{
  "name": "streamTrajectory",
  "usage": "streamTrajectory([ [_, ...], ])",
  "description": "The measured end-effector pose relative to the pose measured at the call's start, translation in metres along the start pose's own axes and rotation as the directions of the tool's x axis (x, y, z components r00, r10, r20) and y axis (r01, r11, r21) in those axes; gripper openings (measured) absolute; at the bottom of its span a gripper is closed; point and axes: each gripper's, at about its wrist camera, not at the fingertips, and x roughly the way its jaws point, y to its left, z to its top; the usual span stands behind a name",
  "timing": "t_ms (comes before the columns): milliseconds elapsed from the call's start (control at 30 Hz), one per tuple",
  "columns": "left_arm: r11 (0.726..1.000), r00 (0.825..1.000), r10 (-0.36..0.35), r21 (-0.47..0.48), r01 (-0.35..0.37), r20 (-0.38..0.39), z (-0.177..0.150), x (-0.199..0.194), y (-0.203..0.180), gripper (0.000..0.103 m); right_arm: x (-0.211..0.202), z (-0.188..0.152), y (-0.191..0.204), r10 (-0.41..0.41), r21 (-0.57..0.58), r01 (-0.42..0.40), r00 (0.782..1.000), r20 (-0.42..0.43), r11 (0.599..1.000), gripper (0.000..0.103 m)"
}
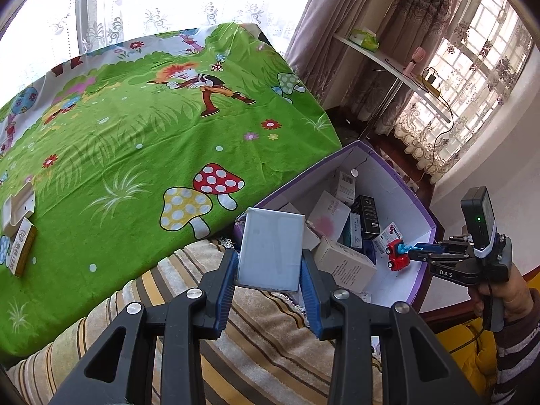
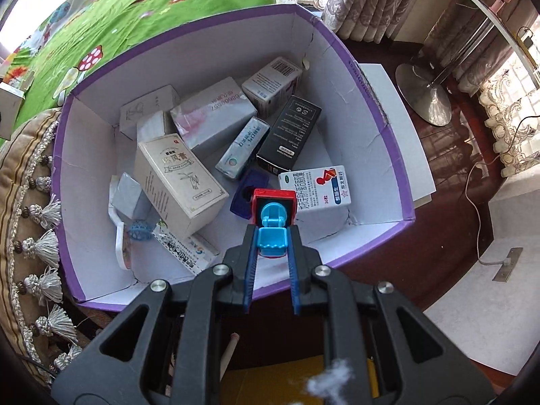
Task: Organize rigid objects
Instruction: 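Carry white cube box and red car into the purple box and release both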
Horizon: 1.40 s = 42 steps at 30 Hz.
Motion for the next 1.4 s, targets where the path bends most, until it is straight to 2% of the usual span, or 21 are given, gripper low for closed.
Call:
streamTrajectory([
  [233,1.000,1.000,-0.005,-0.004,0.005,-0.001,0.000,0.001,0.001,0.038,0.020,0.002,0.007,-0.021,-0.056,0.015,0.993,-0.114,0.998,0.020],
  [600,1.000,1.000,-0.006,0.001,0.006,-0.002,0.000,0.002,-0.001,0.038,0.027,0.004,0.013,-0.028,-0.093,0.012,0.985,-0.172,0.996,0.023],
  [667,1.000,1.000,-0.007,-0.002,0.007,-0.003,0.001,0.003,-0.001,0.038,0.029,0.005,0.015,-0.037,-0.104,0.019,0.985,-0.170,0.994,0.038],
  [700,1.000,1.000,-0.008,-0.002,0.008,-0.005,0.001,0.004,-0.001,0.038,0.028,0.004,0.016,-0.034,-0.107,0.017,0.986,-0.165,0.994,0.041],
  [933,1.000,1.000,-0.010,0.008,0.010,-0.012,0.001,0.006,-0.004,0.038,0.030,0.010,0.006,-0.017,-0.076,0.005,0.987,-0.157,0.997,0.042],
  [1033,1.000,1.000,-0.016,0.005,0.016,-0.012,0.002,0.006,-0.004,0.038,0.022,0.014,0.002,-0.011,-0.060,0.003,0.992,-0.125,0.998,0.043],
  [1100,1.000,0.999,-0.031,0.002,0.031,-0.015,0.003,0.007,-0.005,0.038,0.012,0.016,0.002,0.001,-0.052,-0.005,0.997,-0.079,0.999,0.047],
  [1167,0.999,0.999,-0.044,0.001,0.044,-0.015,0.004,0.008,-0.008,0.038,0.005,0.016,0.003,0.002,-0.046,-0.004,0.999,-0.049,0.999,0.062],
  [1333,0.994,0.994,-0.106,0.016,0.106,0.003,0.012,0.006,-0.023,0.038,0.000,0.017,0.004,-0.014,-0.044,0.012,0.999,-0.034,0.999,0.065],
  [1367,0.993,0.993,-0.117,0.017,0.117,0.009,0.013,0.006,-0.026,0.039,-0.002,0.017,0.002,-0.008,-0.034,0.007,1.000,-0.030,0.999,0.065],
  [1400,0.994,0.994,-0.112,0.018,0.111,0.006,0.014,0.007,-0.028,0.045,0.002,0.018,0.001,0.000,-0.024,0.000,1.000,-0.026,1.000,0.066],
])
